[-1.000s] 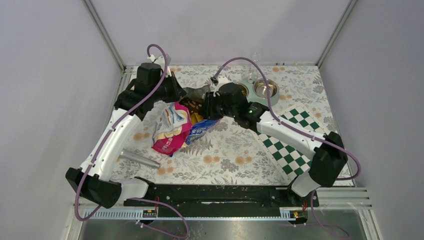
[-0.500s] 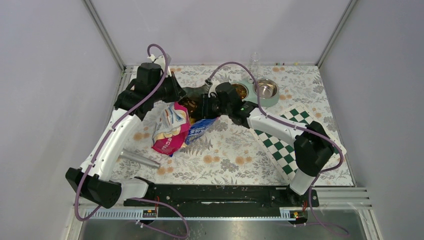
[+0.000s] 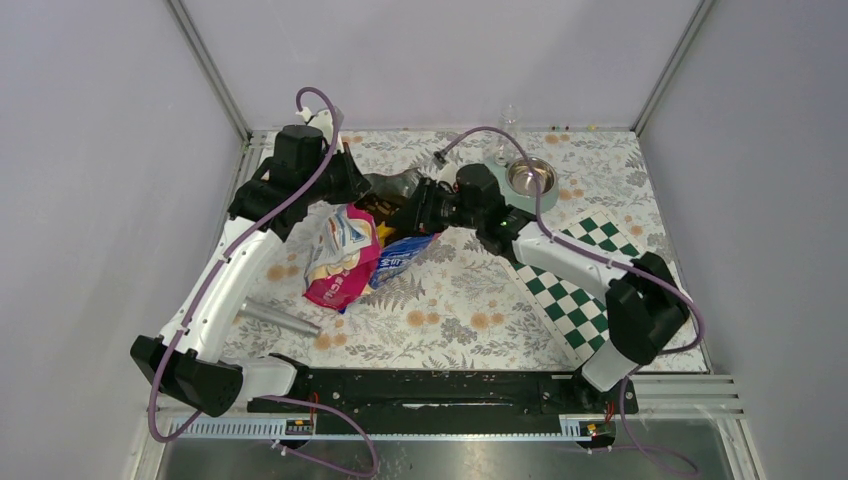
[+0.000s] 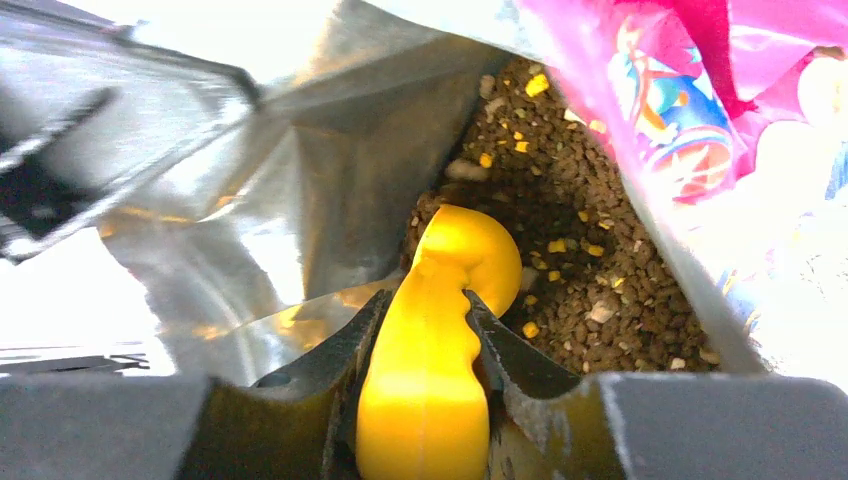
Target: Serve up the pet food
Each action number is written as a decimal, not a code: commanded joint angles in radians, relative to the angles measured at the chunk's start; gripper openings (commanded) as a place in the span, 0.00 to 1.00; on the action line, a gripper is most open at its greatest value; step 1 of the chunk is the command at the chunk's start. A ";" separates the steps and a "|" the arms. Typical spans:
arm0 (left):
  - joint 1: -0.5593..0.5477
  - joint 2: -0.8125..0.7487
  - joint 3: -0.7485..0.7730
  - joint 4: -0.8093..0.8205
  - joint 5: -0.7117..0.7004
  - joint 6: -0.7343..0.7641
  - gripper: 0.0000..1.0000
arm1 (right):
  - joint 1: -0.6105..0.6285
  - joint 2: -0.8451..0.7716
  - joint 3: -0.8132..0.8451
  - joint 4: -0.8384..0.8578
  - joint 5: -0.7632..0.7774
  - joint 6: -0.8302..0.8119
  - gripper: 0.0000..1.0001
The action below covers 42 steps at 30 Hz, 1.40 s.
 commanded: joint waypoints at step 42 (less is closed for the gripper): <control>0.107 -0.075 0.063 0.022 -0.057 0.083 0.00 | -0.123 -0.423 -0.034 0.028 0.096 -0.217 0.00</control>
